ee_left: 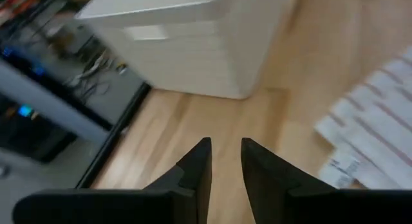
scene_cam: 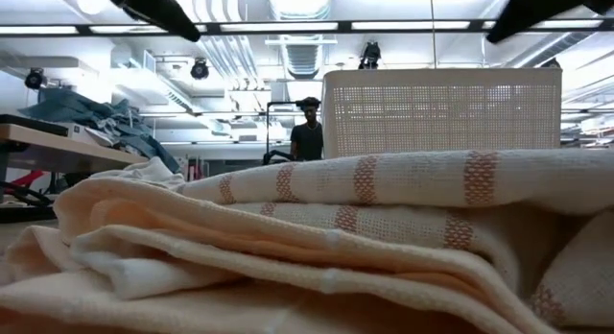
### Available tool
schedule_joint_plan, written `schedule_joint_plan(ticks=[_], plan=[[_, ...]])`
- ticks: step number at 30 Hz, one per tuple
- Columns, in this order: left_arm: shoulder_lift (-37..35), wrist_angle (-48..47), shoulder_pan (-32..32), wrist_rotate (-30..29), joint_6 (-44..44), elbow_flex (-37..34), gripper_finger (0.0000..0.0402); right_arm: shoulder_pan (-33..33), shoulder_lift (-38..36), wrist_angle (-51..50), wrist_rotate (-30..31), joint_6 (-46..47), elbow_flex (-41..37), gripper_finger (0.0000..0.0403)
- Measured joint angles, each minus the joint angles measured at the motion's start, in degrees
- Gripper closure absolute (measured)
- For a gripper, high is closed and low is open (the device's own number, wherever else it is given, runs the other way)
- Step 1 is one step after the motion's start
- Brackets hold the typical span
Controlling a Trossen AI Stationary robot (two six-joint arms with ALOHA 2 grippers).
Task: Fold towel
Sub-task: Fold the light brown kitchen towel
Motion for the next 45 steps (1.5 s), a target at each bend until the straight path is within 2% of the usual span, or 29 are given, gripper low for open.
schedule_joint_plan(ticks=[4, 8, 10, 13, 16, 18, 23, 27, 32, 36, 39, 41, 43, 45], plan=[[-2.4, -4.6, 5.9, 1.9, -4.3, 0.0, 0.0326, -1.0, -2.3, 0.0, 7.6, -4.9, 0.0, 0.0403], [-2.9, -7.9, 15.4, 13.1, -8.3, 0.0, 0.0326, -2.8, -3.7, -0.1, 14.0, -5.7, 0.1, 0.0403], [-1.9, -8.9, 20.0, 19.0, -11.4, 0.0, 0.0326, -3.9, -4.5, 0.0, 13.6, -5.7, 0.3, 0.0403], [0.4, -11.3, 25.6, 24.2, -14.3, 0.0, 0.0326, -6.1, -5.3, 0.0, 7.4, -6.2, 0.7, 0.0403], [3.2, -14.1, 29.2, 25.1, -15.3, 0.0, 0.0325, -7.7, -5.8, 0.1, 0.7, -7.2, 1.2, 0.0403], [5.6, -15.4, 31.4, 25.1, -15.2, 0.0, 0.0320, -8.4, -5.8, 0.3, -0.8, -7.3, 1.2, 0.0403], [13.8, -15.9, 36.6, 24.6, -7.0, -0.7, 0.0285, -9.7, -5.8, 0.4, -0.9, -9.1, 1.2, 0.0391], [20.8, -14.5, 38.2, 24.7, 0.6, -1.2, 0.0255, -10.3, -6.0, 0.4, -1.0, -10.4, 1.8, 0.0359], [27.3, -14.5, 38.4, 25.1, 3.0, -1.3, 0.0233, -10.2, -6.0, 0.5, -1.1, -11.3, 2.1, 0.0310], [30.5, -14.6, 38.5, 23.7, 2.1, -1.3, 0.0229, -10.2, -6.0, 0.6, -1.1, -12.6, 2.1, 0.0279], [32.1, -14.4, 38.5, 22.7, 3.7, -1.3, 0.0252, -10.2, -6.0, 0.6, -1.1, -13.4, 2.1, 0.0262], [32.2, -13.8, 38.1, 23.0, 5.6, -1.3, 0.0294, -10.2, -6.0, 0.6, -1.1, -14.3, 2.1, 0.0255], [31.1, -13.6, 37.2, 23.4, 6.8, -1.3, 0.0357, -10.2, -6.0, 0.6, -1.1, -15.9, 2.1, 0.0249], [28.8, -13.6, 36.4, 23.6, 6.7, -1.3, 0.0387, -10.4, -6.0, 0.6, -0.9, -17.6, 2.1, 0.0244]])
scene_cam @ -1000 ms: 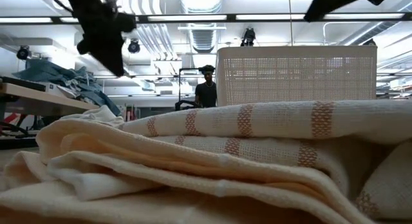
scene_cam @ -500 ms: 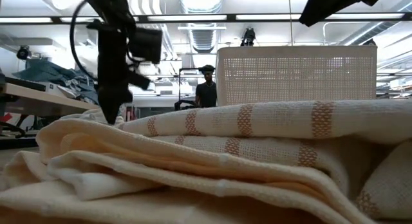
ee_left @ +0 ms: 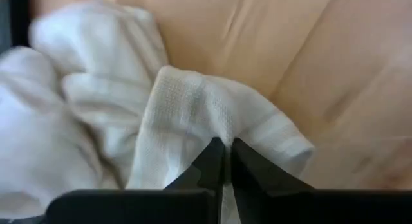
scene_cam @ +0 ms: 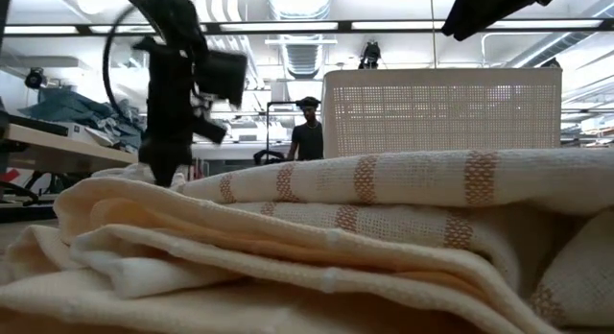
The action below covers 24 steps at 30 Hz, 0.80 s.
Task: Fold towel
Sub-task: Fold the light brown kitchen towel
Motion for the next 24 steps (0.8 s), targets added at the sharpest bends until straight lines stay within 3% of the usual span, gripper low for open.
schedule_joint_plan(ticks=[14, 16, 19, 24], plan=[[-32.5, 2.8, -15.1, -2.4, -15.9, 7.0, 0.0400, -4.7, -2.5, 2.6, 7.7, -5.6, 0.0, 0.0262], [-35.3, 4.4, -19.0, -4.3, -17.6, 8.8, 0.0400, -4.8, -2.3, 7.7, 9.2, -12.0, 0.0, 0.0266], [-37.0, 9.8, -25.5, -7.9, -18.4, 10.3, 0.0401, -4.7, -0.8, 21.9, 9.4, -30.2, -0.3, 0.0267], [-34.6, 18.5, -35.0, -13.9, -16.7, 10.4, 0.0401, -5.0, 2.0, 42.2, 6.7, -51.5, -0.3, 0.0250]])
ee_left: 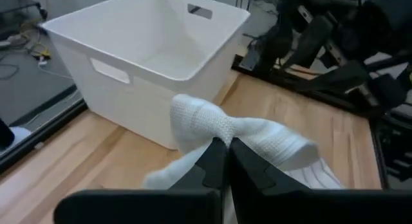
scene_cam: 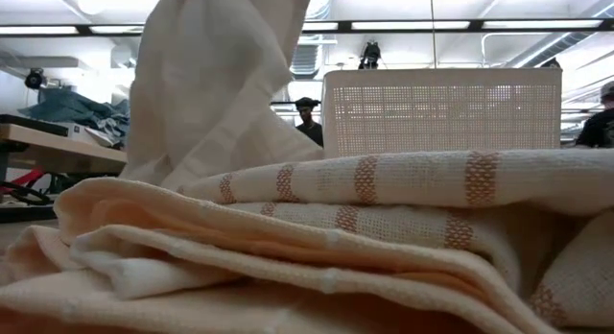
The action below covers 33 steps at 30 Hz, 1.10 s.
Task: Fold towel
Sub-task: Fold the light brown kitchen towel
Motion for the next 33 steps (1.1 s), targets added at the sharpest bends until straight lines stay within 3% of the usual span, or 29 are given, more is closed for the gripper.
schedule_joint_plan(ticks=[11, 17, 22, 26, 31, 33], plan=[[12.8, 3.0, -4.2, -11.5, -7.8, 0.4, 0.0401, -1.1, 4.8, 17.0, -15.7, -9.8, 0.2, 0.0180], [17.9, 3.5, -4.2, -12.7, -4.6, 6.7, 0.0401, -3.1, 9.2, 20.1, -11.1, -9.9, 0.7, 0.0153], [21.6, 3.2, -4.6, -11.6, 0.4, 12.7, 0.0401, -5.4, 11.8, 19.9, -9.8, -8.2, 1.3, 0.0155], [23.5, 0.6, -4.8, -11.6, 1.9, 16.2, 0.0399, -4.6, 11.8, 19.4, -3.7, -9.2, 1.3, 0.0212], [23.7, -9.7, -4.9, -10.8, -5.9, 19.1, 0.0365, -1.1, 8.6, 18.9, 0.9, -14.6, 1.3, 0.0370], [23.7, -12.3, -5.1, -10.5, -8.3, 19.4, 0.0346, -0.2, 6.7, 19.0, 1.3, -15.5, 1.4, 0.0389]])
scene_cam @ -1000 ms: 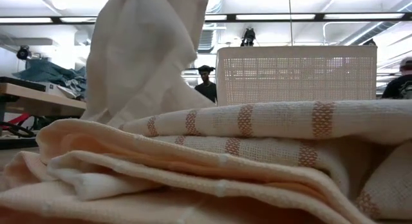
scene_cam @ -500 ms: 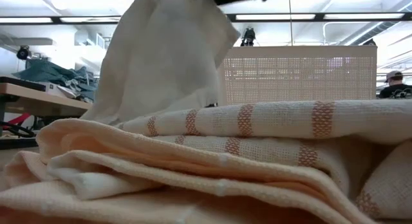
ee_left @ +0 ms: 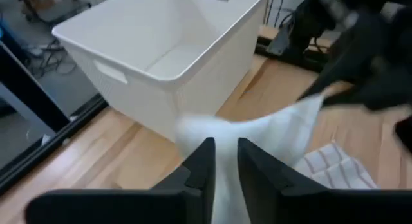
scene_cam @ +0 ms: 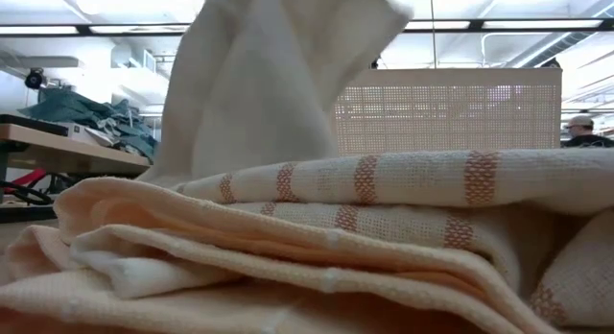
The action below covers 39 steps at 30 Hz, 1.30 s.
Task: Fold towel
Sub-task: Fold the light brown kitchen towel
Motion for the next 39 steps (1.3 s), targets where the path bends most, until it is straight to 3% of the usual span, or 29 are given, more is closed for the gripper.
schedule_joint_plan(ticks=[4, 12, 19, 24, 29, 34, 37, 39], plan=[[0.0, -0.2, -0.7, 0.5, -0.9, -0.1, 0.0312, 1.9, -3.9, -1.7, 0.3, 0.6, 0.0, 0.0400], [-0.1, 1.0, -2.2, 3.1, 0.7, -3.4, 0.0274, 8.3, -7.9, -3.0, 6.8, -3.8, 0.6, 0.0402], [3.1, 19.5, -3.0, 17.1, 16.0, -12.5, 0.0265, 12.6, -7.9, -2.8, 10.6, -9.5, 4.6, 0.0402], [3.7, 21.3, -2.9, 12.5, 17.0, -17.2, 0.0269, 14.1, -7.8, -2.9, 10.6, -10.4, 5.3, 0.0403], [3.1, 22.3, -3.0, 3.1, 17.4, -20.8, 0.0270, 15.0, -7.8, -2.7, 10.6, -12.1, 5.8, 0.0403], [3.1, 27.9, -1.9, -4.2, 23.4, -24.7, 0.0255, 15.4, -7.8, -2.8, 10.3, -13.8, 5.8, 0.0403], [3.1, 31.8, -0.1, -3.9, 25.2, -27.2, 0.0244, 15.5, -7.8, -2.8, 10.3, -14.1, 5.8, 0.0403], [3.1, 35.4, 1.3, 1.2, 25.2, -29.3, 0.0239, 15.5, -7.8, -2.8, 10.3, -14.1, 5.8, 0.0403]])
